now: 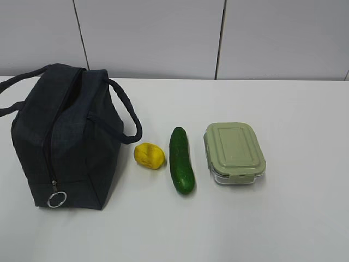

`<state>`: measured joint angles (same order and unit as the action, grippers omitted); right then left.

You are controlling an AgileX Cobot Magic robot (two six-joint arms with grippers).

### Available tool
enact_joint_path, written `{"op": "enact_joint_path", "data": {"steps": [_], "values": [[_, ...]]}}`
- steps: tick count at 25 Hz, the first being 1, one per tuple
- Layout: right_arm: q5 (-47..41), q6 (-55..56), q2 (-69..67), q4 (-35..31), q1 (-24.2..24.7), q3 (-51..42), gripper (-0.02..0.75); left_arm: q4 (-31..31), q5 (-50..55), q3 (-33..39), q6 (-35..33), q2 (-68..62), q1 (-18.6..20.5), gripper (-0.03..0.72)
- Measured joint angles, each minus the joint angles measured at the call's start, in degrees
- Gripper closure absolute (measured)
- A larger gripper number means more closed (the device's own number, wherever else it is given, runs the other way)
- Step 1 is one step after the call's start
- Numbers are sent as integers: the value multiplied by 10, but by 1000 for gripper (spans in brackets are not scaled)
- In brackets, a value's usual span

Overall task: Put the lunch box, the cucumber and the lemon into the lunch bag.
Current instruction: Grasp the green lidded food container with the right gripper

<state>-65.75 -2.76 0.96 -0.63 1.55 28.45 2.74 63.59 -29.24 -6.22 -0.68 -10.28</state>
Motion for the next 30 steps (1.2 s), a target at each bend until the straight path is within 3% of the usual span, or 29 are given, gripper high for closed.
{"op": "enact_joint_path", "data": {"steps": [7,18,26,30], "values": [[-6,0,-43,-37,0,14,209,0,0,0,0,0,0,449],[2,1,-242,-44,0,61,209,1,0,0,0,0,0,449],[47,-5,-404,-92,0,61,209,1,0,0,0,0,0,449],[80,-55,-476,-153,0,67,209,1,0,0,0,0,0,449]]}}
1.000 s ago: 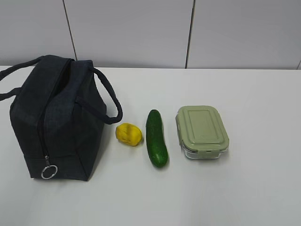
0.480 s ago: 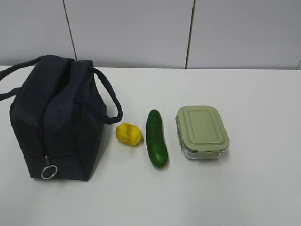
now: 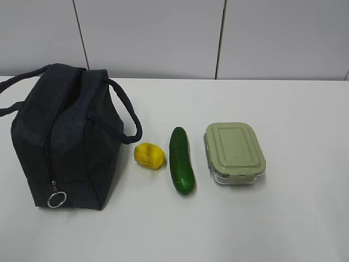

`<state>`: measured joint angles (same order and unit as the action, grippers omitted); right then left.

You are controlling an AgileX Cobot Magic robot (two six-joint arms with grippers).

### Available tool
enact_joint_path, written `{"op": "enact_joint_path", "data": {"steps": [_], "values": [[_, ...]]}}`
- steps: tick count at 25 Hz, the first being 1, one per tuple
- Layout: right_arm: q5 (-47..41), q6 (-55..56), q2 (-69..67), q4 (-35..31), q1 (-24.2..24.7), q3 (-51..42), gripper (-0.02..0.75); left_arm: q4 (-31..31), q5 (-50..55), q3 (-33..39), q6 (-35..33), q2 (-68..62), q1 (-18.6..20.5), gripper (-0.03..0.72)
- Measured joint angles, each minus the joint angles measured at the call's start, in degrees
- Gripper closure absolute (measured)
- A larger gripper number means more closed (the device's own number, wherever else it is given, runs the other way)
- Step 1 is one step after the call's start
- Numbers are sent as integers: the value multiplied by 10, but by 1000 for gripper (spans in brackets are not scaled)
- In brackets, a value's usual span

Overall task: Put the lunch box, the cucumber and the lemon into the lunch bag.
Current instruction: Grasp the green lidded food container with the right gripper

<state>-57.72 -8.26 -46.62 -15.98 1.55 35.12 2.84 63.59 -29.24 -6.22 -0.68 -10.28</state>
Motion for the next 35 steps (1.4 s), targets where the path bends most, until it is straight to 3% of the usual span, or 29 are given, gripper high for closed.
{"op": "enact_joint_path", "data": {"steps": [14,26,30,35], "values": [[52,-199,-238,-199,0,115,209,0,0,0,0,0,0,449],[21,-297,-421,-328,0,239,209,1,0,0,0,0,0,449],[-16,-356,-470,-397,25,254,209,2,0,0,0,0,0,449],[-89,-420,-524,-473,95,261,209,3,0,0,0,0,0,449]]}}
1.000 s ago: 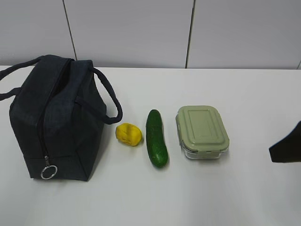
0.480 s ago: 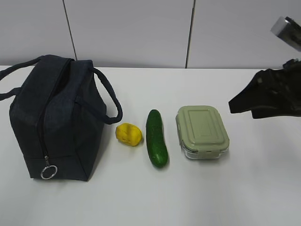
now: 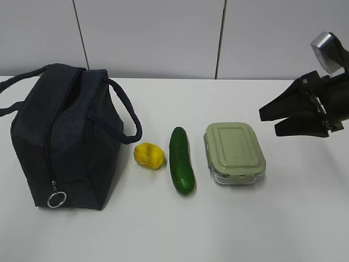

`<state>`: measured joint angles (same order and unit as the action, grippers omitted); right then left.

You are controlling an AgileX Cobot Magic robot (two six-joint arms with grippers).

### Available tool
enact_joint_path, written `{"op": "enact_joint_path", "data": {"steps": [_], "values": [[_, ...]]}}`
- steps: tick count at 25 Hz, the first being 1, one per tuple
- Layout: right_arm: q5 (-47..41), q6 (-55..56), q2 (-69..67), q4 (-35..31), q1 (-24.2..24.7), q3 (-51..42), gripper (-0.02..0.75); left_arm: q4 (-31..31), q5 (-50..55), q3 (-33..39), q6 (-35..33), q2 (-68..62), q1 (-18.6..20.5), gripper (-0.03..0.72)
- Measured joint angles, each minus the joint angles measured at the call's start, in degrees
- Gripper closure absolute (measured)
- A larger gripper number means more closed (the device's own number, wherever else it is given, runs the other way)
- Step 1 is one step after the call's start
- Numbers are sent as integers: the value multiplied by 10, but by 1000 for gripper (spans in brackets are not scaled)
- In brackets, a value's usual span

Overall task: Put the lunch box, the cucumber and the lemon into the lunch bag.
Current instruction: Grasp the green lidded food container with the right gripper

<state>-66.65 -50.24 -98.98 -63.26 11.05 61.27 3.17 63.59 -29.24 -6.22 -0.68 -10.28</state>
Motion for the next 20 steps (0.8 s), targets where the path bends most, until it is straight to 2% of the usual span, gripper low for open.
{"op": "enact_joint_path", "data": {"steps": [4,9,14,20], "values": [[-6,-9,-49,-14,30,34,209,0,0,0,0,0,0,449],[-7,-10,-96,-8,31,91,209,1,0,0,0,0,0,449],[-8,-10,-120,-1,31,106,209,1,0,0,0,0,0,449],[-8,-10,-121,49,31,106,209,1,0,0,0,0,0,449]]}}
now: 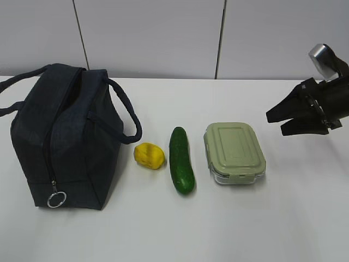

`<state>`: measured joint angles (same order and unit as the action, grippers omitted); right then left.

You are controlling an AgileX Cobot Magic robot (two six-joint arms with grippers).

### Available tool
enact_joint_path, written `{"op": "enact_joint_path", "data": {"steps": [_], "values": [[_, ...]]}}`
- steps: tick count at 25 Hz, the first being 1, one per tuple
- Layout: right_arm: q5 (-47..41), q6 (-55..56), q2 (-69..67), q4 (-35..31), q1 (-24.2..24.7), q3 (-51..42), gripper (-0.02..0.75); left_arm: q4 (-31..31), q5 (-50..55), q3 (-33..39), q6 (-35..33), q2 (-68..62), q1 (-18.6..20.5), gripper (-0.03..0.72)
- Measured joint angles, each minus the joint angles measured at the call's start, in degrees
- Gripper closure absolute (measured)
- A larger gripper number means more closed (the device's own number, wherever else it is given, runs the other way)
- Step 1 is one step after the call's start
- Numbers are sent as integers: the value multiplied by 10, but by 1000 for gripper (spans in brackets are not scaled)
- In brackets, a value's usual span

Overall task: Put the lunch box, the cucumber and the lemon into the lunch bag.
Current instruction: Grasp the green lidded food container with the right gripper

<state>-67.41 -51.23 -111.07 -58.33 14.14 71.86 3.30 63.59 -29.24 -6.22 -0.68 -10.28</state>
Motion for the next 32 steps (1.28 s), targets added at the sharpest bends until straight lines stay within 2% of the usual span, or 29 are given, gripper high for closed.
{"op": "enact_joint_path", "data": {"steps": [13,16,22,32], "values": [[-2,93,-58,19,0,5,209,0,0,0,0,0,0,449],[-2,95,-73,19,0,22,200,0,0,0,0,0,0,449],[-1,98,-94,16,-5,55,101,0,0,0,0,0,0,449],[-1,41,-101,17,-31,56,95,1,0,0,0,0,0,449]]}}
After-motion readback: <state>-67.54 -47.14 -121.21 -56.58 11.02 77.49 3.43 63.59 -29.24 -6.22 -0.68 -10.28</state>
